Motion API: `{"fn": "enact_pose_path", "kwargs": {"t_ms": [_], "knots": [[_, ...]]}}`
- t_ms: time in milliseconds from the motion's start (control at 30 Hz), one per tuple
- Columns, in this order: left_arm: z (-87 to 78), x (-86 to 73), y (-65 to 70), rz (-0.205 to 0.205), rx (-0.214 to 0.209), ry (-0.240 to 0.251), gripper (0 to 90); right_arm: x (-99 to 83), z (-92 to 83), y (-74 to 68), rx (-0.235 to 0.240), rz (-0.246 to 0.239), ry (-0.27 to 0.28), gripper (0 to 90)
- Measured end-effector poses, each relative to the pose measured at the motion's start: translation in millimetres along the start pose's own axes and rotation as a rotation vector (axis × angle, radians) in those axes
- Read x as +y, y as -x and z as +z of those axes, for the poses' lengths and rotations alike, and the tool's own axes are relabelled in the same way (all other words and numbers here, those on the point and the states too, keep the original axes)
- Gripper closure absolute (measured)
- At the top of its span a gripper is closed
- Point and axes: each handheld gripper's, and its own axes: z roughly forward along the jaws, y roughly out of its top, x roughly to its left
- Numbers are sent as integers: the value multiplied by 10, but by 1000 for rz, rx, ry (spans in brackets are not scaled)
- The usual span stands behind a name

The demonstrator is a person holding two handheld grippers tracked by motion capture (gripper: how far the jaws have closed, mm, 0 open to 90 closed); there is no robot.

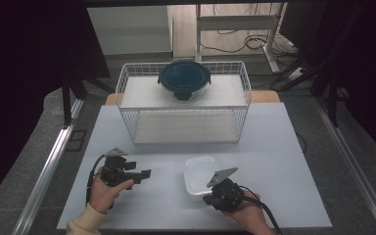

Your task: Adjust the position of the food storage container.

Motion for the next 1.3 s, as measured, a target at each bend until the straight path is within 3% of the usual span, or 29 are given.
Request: {"fn": "enact_pose_path", "kwargs": {"t_ms": [200,300,400,533,633,733,900,967,1067,1133,1233,1300], "knots": [[2,-7,15,-7,1,2,233,102,84,10,4,-5,2,891],[4,6,30,-30,-13,10,234,137,121,28,9,2,-3,891],[21,17,78,-23,-25,9,236,131,122,35,12,5,3,891],[40,14,113,-12,-28,2,237,94,21,1,15,-2,24,890],[35,14,114,-15,-28,7,237,62,-157,-27,11,9,62,890],[67,24,135,-24,-39,9,239,0,-377,29,-4,47,121,890],[113,36,234,9,-63,-7,238,-150,-714,261,-70,136,213,890],[107,42,245,4,-68,-1,238,-214,-786,370,-95,174,220,890],[87,49,246,1,-73,6,238,-320,-777,528,-85,237,226,876],[82,50,249,-1,-79,7,237,-370,-751,593,-90,261,223,786],[98,44,250,3,-78,1,237,-394,-730,643,-121,307,234,516],[120,34,256,8,-80,-9,236,-396,-717,661,-126,335,236,406]]}}
